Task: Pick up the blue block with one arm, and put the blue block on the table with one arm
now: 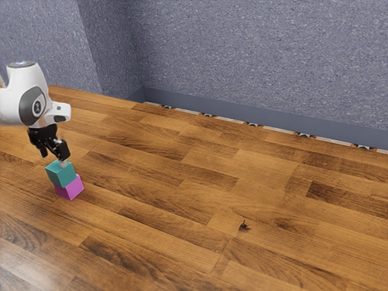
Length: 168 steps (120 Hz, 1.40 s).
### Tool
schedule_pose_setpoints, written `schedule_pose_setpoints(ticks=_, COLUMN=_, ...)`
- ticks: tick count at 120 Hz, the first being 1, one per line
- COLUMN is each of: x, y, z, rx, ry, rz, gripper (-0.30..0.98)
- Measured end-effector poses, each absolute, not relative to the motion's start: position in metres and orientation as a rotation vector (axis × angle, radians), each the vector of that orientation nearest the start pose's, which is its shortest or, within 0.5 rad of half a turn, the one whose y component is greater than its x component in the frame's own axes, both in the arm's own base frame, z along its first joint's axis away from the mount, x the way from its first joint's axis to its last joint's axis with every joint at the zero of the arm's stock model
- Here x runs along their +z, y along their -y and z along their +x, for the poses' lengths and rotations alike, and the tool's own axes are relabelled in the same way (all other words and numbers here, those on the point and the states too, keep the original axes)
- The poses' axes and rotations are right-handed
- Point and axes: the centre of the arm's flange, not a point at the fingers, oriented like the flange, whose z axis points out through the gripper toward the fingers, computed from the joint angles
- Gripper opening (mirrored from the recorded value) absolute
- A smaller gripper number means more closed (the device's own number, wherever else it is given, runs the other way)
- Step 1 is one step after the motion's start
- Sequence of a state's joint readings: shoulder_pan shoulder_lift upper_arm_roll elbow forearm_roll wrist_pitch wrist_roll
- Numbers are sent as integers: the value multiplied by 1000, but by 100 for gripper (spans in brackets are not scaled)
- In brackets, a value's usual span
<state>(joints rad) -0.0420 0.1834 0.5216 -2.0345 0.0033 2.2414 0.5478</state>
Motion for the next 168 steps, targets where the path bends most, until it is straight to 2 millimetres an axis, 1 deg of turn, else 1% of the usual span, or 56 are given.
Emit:
schedule_pose_setpoints(ticks=20, x=358, y=-263, z=522, rx=3, ry=-192, rz=-3022, gripper=66)
schedule_pose_setpoints(ticks=42, x=349, y=-261, z=523, rx=-8, ry=-248, rz=-3015, gripper=66)
schedule_pose_setpoints(ticks=74, x=334, y=-263, z=518, rx=-33, ry=-223, rz=-3060, gripper=66)
schedule_pose_setpoints(ticks=140, x=329, y=-267, z=516, rx=-50, ry=-228, rz=-3068, gripper=65)
schedule_pose_setpoints(ticks=168, x=329, y=-272, z=514, rx=-49, ry=-213, rz=-3069, gripper=58)
